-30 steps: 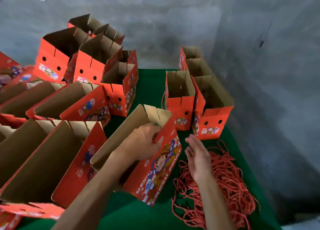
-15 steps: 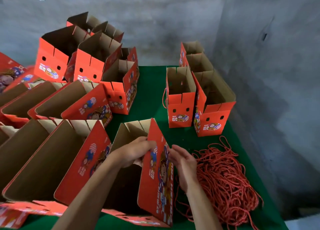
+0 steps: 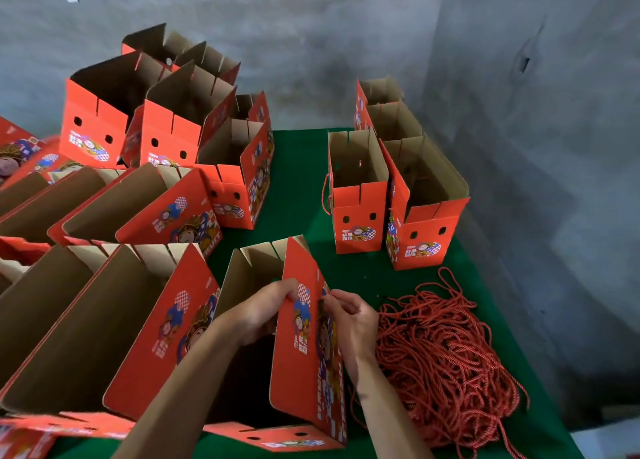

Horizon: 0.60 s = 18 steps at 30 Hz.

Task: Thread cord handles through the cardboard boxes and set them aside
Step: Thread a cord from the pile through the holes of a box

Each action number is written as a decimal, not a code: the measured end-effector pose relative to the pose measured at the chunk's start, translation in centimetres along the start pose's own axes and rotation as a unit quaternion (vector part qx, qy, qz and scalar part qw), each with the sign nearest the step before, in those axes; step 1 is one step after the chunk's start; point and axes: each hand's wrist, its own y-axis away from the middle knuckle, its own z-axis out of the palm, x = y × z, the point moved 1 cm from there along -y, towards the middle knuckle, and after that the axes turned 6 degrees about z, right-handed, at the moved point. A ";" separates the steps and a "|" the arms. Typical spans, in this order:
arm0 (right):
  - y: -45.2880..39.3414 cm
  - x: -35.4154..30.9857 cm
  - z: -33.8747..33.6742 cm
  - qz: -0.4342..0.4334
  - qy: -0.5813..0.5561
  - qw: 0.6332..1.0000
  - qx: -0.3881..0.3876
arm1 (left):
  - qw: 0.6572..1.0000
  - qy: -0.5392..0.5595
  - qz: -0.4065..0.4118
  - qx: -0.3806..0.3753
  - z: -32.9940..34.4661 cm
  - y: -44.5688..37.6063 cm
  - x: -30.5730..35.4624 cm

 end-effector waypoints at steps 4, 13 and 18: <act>0.2 0.5 0.5 -0.013 0.006 1.000 0.016 | 1.000 0.015 0.002 -0.006 0.5 -0.3 -0.2; 0.7 0.9 0.2 -0.142 0.245 0.958 0.045 | 0.983 -0.104 0.039 0.145 3.2 -3.6 -0.2; 0.4 1.3 -0.7 -0.160 0.288 0.944 -0.016 | 0.968 -0.211 0.037 0.132 3.9 -4.5 -0.8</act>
